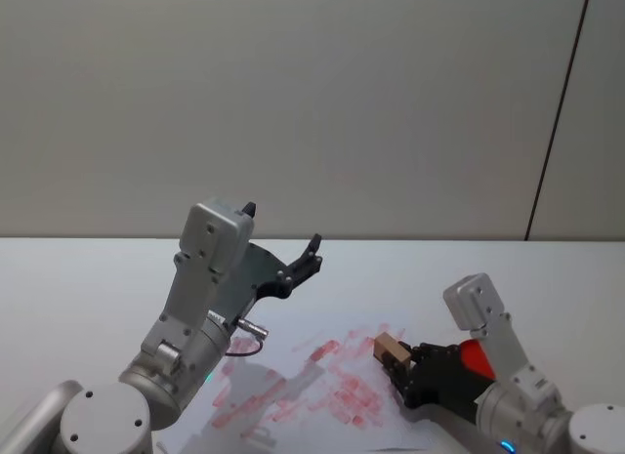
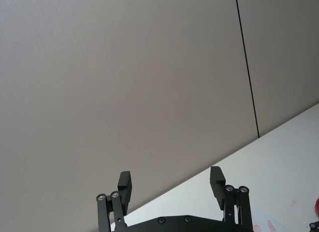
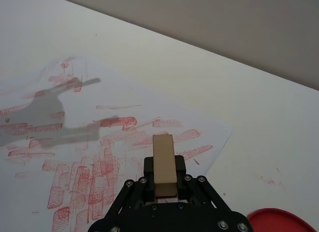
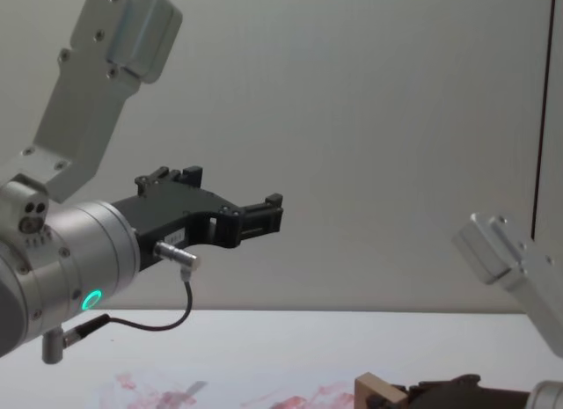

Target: Use the one hand to pick up the stamp and affix it onto the A4 paper.

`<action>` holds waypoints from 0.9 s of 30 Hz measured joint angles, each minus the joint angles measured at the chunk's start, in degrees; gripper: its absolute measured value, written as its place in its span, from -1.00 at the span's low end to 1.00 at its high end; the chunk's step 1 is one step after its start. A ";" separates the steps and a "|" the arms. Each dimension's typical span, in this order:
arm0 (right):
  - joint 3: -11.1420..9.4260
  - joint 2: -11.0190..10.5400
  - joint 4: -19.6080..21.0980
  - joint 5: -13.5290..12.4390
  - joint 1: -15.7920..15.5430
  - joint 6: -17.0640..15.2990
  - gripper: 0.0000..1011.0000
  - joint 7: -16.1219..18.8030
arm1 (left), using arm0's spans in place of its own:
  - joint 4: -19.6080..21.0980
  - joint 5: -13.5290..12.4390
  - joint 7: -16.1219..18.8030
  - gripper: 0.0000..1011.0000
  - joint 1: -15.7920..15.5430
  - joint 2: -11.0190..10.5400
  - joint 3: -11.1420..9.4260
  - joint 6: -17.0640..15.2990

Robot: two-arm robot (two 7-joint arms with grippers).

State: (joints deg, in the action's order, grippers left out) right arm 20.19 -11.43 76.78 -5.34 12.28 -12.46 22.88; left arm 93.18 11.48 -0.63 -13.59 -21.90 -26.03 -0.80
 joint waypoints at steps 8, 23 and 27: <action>-1.17 -0.89 2.95 -2.21 -0.49 1.55 -0.57 -1.63 | 0.00 0.00 0.00 0.98 0.00 0.00 0.00 0.00; -3.80 -3.99 7.58 -5.03 -2.51 2.14 -0.57 -3.41 | 0.00 0.00 0.00 0.98 0.00 0.00 0.00 0.00; -4.35 -5.03 8.25 -5.45 -3.39 1.55 -0.57 -3.43 | 0.00 0.00 0.00 0.98 0.00 0.00 0.00 0.00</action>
State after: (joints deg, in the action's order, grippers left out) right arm 15.84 -16.46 85.03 -10.80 8.89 -10.91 19.45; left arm 93.18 11.48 -0.63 -13.59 -21.90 -26.03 -0.80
